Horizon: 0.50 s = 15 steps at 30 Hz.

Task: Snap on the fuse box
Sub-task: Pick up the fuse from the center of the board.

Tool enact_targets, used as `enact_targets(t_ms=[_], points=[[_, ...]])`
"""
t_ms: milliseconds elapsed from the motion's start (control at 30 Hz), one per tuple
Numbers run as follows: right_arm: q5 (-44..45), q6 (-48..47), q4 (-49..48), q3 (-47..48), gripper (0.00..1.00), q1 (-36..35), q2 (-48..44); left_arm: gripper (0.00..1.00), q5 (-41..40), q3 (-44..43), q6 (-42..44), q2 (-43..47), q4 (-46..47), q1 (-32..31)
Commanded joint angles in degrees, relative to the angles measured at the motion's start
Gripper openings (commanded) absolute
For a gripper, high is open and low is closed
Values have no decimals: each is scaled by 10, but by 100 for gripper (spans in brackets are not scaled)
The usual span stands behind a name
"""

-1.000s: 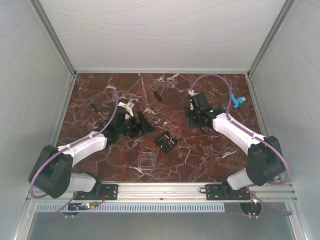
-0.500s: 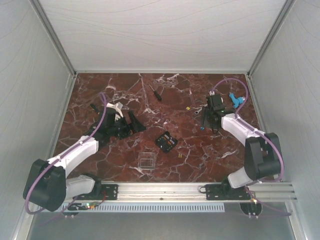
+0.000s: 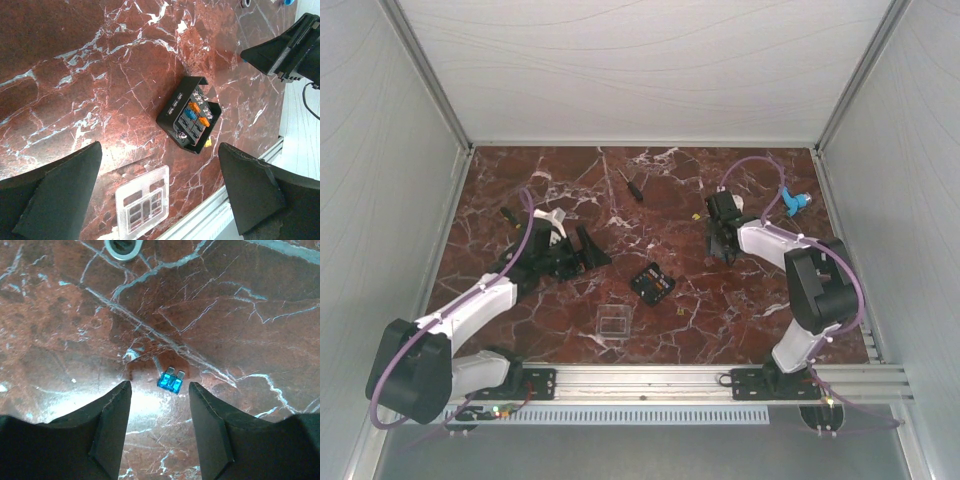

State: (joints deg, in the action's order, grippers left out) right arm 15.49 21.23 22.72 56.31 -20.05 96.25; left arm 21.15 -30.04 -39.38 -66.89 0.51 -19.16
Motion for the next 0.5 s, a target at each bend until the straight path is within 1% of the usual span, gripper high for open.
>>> enact_targets(t_ms=[0, 233, 367, 467], points=[[48, 24, -9, 18, 47, -2, 24, 100, 0, -4, 4, 6, 19, 2], [69, 34, 9, 12, 44, -1, 34, 99, 6, 2, -2, 5, 30, 3], [58, 36, 18, 3, 40, 4, 21, 99, 12, 1, -3, 0, 33, 3], [34, 38, 23, -5, 38, 6, 9, 99, 13, 1, -5, 0, 35, 3]])
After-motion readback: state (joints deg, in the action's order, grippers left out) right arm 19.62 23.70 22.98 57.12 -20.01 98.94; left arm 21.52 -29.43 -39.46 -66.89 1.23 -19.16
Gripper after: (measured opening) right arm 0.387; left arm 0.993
